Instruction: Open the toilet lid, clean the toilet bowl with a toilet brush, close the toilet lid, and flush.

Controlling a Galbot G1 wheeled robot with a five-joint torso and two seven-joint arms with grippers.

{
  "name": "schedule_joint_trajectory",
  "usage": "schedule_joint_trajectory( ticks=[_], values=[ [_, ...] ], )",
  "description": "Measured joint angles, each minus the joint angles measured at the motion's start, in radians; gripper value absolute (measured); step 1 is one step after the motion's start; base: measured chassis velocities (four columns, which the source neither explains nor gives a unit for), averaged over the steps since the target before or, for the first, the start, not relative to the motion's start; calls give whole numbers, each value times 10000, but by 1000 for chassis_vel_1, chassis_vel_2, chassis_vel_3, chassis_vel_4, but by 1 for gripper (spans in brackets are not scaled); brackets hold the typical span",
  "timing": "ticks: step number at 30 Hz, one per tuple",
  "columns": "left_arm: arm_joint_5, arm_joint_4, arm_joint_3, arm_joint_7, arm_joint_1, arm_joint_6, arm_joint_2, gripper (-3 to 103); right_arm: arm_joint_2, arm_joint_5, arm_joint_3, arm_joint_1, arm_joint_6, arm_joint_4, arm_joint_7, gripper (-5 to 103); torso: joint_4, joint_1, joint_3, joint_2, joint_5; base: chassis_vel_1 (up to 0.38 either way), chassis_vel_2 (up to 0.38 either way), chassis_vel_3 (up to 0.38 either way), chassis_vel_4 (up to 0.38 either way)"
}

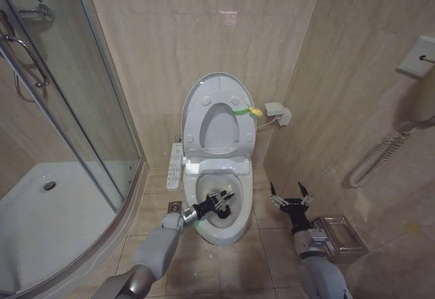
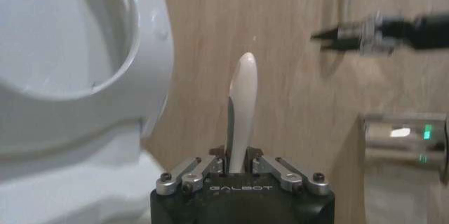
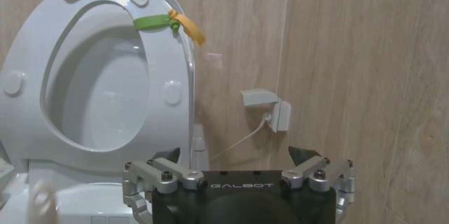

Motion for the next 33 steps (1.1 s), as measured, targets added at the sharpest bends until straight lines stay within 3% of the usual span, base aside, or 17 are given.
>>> schedule_joint_trajectory(
  ticks=[3, 7, 14, 24, 32, 33],
  values=[
    [-469, -561, 145, 18, 76, 189, -119, 19, 1, 0, 0, 0, 0, 0, 0, 100, -2, 0, 0, 0, 0, 0, 0, 0, 0],
    [-590, -407, 172, 115, 74, 228, -300, 19, 0, 0, 0, 0, 0, 0, 0, 100, -1, 0, -1, 0, 2, 0, 0, 0, 0],
    [-22, 900, -67, 437, -37, -37, -395, 18, 1, 0, 0, 0, 0, 0, 0, 100, 0, -2, -5, 3, -2, 0, 0, 0, 0],
    [528, 1101, -198, 593, -3, -81, -75, 20, 1, 0, 0, 0, 0, 0, 0, 100, 3, -1, -2, 3, 1, 0, 0, 0, 0],
    [-615, -207, -257, 509, 70, 42, -296, 21, 0, 0, 0, 0, 0, 1, 0, 100, -2, 0, 0, 1, 1, 0, 0, 0, 0],
    [-757, -296, -324, 502, 48, 55, -394, 18, 1, 0, 0, 0, 0, 0, 0, 100, -2, 0, 1, 1, 1, 0, 0, 0, 0]
  ],
)
